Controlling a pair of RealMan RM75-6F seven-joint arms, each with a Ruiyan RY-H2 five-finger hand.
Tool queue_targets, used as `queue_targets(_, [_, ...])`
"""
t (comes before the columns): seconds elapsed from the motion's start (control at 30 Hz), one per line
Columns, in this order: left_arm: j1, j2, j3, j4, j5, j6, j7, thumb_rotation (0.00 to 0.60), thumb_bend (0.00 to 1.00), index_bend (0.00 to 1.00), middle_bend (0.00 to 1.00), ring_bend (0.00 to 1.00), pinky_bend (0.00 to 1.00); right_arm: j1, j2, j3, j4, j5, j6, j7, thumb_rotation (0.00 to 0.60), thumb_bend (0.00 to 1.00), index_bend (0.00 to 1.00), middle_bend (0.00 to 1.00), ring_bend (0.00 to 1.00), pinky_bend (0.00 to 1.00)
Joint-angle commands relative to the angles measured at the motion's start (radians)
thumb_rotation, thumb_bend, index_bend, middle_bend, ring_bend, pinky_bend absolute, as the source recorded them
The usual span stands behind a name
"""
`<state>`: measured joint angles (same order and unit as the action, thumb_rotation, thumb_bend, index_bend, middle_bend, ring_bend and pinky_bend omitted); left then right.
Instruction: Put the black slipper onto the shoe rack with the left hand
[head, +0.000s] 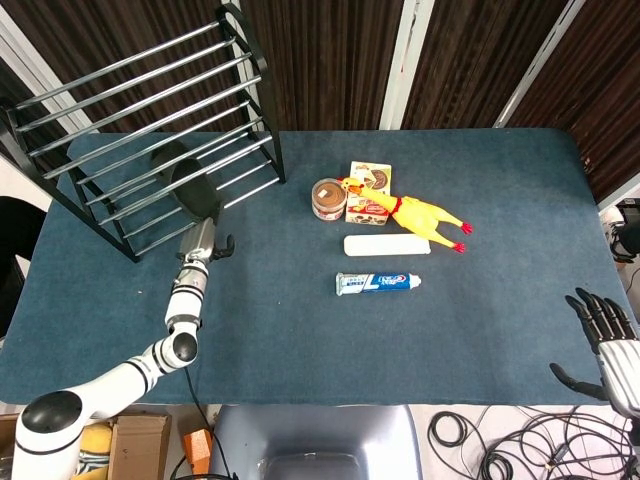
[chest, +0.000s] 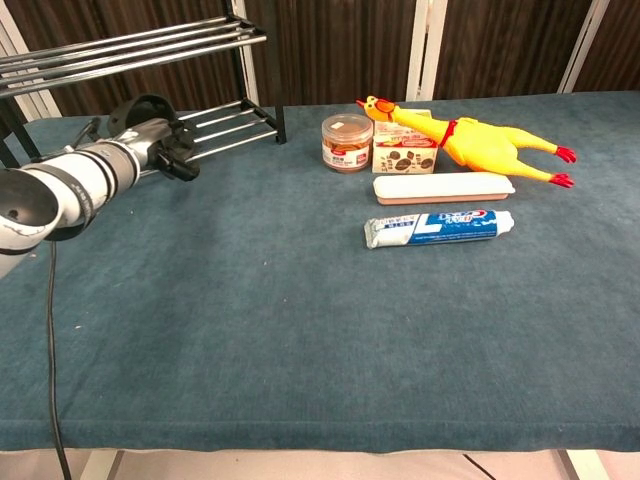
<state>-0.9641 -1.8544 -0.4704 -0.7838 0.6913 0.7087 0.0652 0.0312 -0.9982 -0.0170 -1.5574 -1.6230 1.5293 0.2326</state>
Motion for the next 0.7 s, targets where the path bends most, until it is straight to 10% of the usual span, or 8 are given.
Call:
queue_targets(0.03, [-0.012, -0.012, -0.011, 0.015, 0.021, 0.0, -0.024, 0.6, 0.56, 0.0, 0.11, 0.08, 0.28, -0.003, 0.001, 0.003, 0.001, 0.004, 0.006, 0.007, 0.6, 0.15, 0.0, 0.0, 0.0, 0.0])
queue_targets(0.33, [0.083, 0.069, 0.051, -0.225, 0.146, 0.098, -0.062, 0.6, 0.56, 0.0, 0.13, 0.11, 0.35, -0.003, 0.0, 0.007, 0.006, 0.007, 0.007, 0.009, 0.6, 0.15, 0.0, 0.0, 0.0, 0.0])
queue_targets(0.57, [0.362, 0.427, 0.313, -0.822, 0.449, 0.315, -0.047, 0.599, 0.46, 0.0, 0.14, 0.13, 0.35, -0.006, -0.006, 0.008, 0.005, 0.006, 0.012, -0.006, 0.6, 0.15, 0.0, 0.0, 0.0, 0.0])
queue_targets(0.7, [0.531, 0.613, 0.463, -0.979, 0.696, 0.539, -0.055, 0.587, 0.44, 0.0, 0.12, 0.1, 0.29, -0.005, -0.013, 0.003, -0.003, -0.001, 0.006, -0.038, 0.6, 0.15, 0.0, 0.0, 0.0, 0.0])
